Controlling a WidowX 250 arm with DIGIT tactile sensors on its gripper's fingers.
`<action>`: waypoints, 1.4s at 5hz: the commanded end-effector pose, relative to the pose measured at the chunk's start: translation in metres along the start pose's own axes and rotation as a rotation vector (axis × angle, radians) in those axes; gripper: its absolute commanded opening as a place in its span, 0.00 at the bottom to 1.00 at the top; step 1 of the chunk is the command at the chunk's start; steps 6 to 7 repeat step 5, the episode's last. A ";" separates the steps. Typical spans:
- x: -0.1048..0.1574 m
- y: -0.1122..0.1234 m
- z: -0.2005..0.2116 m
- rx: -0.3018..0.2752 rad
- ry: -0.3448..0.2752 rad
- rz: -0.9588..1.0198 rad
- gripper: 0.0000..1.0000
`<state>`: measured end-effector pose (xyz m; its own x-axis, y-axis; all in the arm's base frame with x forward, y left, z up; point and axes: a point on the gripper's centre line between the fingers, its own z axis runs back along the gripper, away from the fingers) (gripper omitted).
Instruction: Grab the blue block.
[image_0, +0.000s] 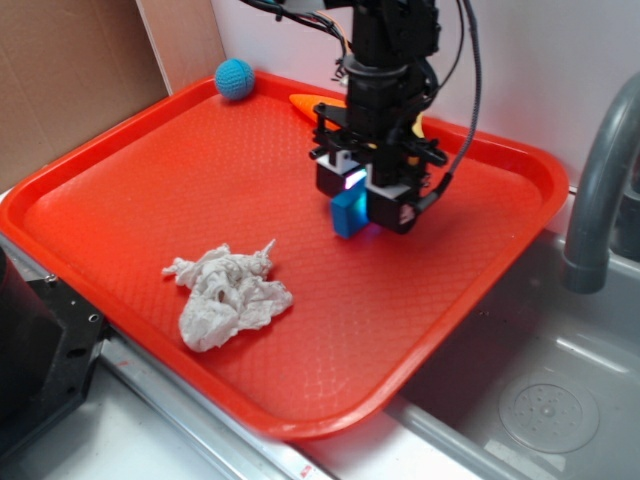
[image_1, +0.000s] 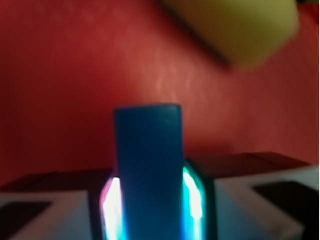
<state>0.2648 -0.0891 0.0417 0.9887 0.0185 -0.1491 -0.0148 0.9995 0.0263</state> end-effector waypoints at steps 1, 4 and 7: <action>-0.051 0.053 0.108 -0.006 -0.124 -0.163 0.00; -0.072 0.116 0.153 0.014 -0.164 -0.058 0.00; -0.069 0.120 0.148 0.029 -0.133 -0.037 0.00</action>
